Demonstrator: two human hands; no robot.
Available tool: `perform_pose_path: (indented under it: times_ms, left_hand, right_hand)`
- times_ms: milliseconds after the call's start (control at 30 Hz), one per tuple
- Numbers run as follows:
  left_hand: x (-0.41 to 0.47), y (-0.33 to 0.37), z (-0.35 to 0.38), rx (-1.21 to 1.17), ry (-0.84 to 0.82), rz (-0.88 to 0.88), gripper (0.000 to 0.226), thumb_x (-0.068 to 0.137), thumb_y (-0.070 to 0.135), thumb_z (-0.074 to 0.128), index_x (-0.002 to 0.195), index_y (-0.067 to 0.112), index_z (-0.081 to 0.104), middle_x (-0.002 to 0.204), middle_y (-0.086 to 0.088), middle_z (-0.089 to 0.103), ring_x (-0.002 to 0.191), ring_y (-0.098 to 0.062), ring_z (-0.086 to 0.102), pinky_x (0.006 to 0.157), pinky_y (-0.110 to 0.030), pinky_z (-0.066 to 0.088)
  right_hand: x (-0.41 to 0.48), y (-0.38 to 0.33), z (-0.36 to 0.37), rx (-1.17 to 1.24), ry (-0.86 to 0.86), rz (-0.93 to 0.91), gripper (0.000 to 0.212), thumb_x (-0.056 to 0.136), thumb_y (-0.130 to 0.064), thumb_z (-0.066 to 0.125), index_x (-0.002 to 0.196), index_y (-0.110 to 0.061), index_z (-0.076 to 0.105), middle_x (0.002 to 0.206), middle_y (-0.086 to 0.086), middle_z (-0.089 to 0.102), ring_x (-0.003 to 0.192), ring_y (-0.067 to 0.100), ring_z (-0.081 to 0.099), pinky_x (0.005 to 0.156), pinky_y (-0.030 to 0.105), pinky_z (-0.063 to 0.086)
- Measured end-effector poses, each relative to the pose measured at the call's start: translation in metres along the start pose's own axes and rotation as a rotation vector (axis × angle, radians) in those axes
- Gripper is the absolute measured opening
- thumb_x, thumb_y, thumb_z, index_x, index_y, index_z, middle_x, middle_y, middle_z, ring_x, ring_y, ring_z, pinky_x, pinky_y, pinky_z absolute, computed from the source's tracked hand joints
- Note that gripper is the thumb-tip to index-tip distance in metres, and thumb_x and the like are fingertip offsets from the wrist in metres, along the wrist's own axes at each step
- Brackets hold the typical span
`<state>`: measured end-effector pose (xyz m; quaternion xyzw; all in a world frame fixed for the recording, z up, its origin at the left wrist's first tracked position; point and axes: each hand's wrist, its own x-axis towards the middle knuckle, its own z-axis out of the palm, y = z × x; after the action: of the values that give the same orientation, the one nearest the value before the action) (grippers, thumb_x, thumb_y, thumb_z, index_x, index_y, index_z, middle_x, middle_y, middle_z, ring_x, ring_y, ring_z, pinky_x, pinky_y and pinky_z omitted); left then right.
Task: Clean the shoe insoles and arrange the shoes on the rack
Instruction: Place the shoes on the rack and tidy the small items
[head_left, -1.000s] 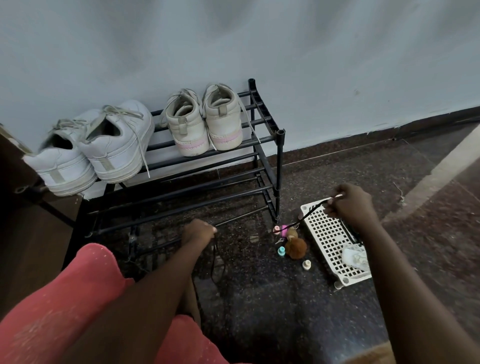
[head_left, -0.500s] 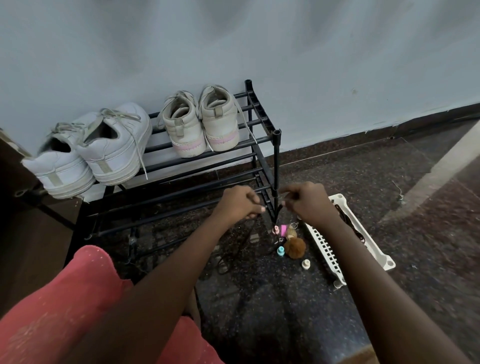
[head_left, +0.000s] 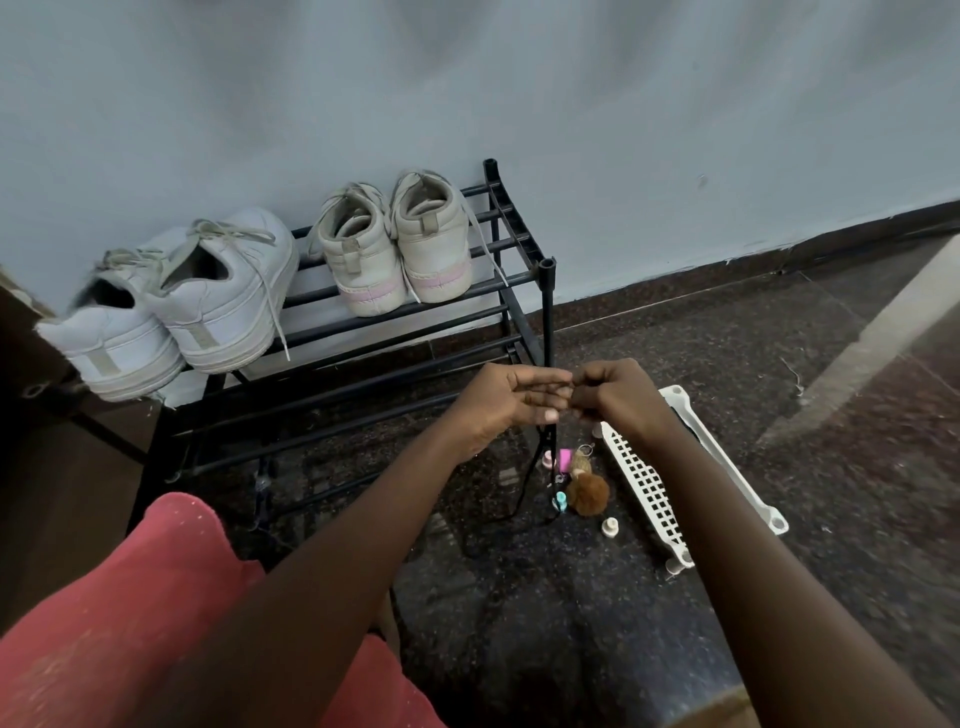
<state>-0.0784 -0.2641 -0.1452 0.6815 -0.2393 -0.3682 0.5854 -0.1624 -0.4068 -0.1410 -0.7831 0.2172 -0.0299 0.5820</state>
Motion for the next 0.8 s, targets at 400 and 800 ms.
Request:
perform_pose_path:
  times_ms: [400, 800]
  left_hand:
    - [0.006, -0.007, 0.013, -0.040, 0.301, 0.082, 0.011, 0.090, 0.009, 0.059, 0.093, 0.006, 0.070, 0.083, -0.003, 0.071, 0.078, -0.012, 0.065, 0.079, -0.025, 0.051]
    - [-0.001, 0.001, 0.019, -0.273, 0.162, 0.041, 0.015, 0.093, 0.005, 0.052, 0.095, 0.007, 0.066, 0.078, -0.002, 0.072, 0.078, -0.014, 0.069, 0.084, -0.030, 0.053]
  right_hand:
    - [0.002, -0.009, -0.001, -0.183, 0.271, -0.345, 0.013, 0.074, -0.003, 0.075, 0.087, -0.006, 0.075, 0.070, -0.007, 0.065, 0.052, -0.006, 0.058, 0.057, 0.003, 0.044]
    - [0.003, -0.009, 0.002, 0.153, 0.202, -0.370, 0.020, 0.073, -0.002, 0.074, 0.086, -0.017, 0.073, 0.084, 0.001, 0.069, 0.082, 0.021, 0.067, 0.080, 0.038, 0.055]
